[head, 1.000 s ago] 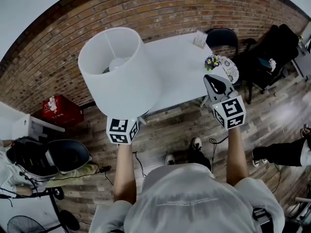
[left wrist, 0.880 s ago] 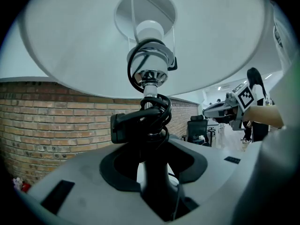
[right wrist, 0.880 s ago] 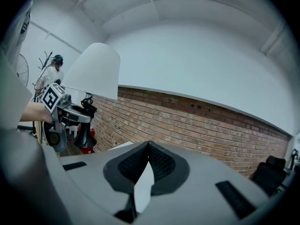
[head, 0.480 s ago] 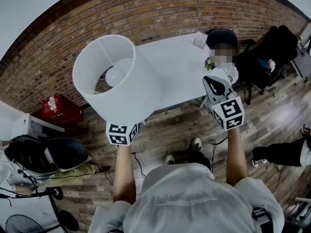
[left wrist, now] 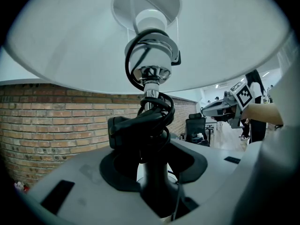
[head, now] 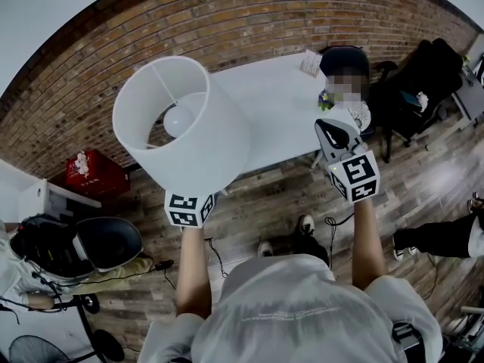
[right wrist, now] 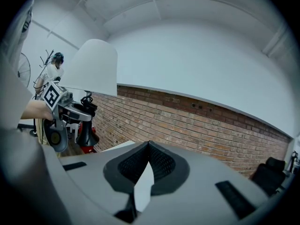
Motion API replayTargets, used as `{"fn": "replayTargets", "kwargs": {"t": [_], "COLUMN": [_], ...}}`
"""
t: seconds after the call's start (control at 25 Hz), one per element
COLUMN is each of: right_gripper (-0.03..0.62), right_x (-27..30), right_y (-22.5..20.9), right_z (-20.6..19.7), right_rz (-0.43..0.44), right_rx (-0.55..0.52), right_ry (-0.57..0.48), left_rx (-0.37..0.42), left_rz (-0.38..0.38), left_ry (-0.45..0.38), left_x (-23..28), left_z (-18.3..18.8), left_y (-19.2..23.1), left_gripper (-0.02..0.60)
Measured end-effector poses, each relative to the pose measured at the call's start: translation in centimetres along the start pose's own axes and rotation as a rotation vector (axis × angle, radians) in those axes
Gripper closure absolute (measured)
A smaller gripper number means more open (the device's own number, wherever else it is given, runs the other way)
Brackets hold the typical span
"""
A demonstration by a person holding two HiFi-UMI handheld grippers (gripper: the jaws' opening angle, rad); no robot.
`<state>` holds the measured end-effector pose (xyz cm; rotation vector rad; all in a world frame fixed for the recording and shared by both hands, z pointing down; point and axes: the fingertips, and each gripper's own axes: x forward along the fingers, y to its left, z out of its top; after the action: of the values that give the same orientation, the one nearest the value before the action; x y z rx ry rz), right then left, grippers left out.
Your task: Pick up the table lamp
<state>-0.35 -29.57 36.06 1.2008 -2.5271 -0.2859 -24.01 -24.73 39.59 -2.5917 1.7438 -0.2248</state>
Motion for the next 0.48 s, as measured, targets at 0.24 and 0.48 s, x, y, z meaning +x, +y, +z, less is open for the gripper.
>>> {"fn": "replayTargets", "kwargs": {"t": [0.24,0.48], "right_gripper": [0.582,0.582], "right_x": [0.27,0.58], "right_y": [-0.07,-0.08], "right_z": [-0.48,-1.00], "right_rz": [0.001,0.003], "right_rx": [0.007,0.015], "right_ry": [0.006,0.021], "left_rx": [-0.001,-0.015], "left_rz": [-0.010,-0.020], "left_ry": [0.008,0.024], "left_x": [0.53,0.72], "left_z": [-0.10,-0.91], "left_y": [-0.12,-0.10], "left_gripper": [0.420,0.420]}}
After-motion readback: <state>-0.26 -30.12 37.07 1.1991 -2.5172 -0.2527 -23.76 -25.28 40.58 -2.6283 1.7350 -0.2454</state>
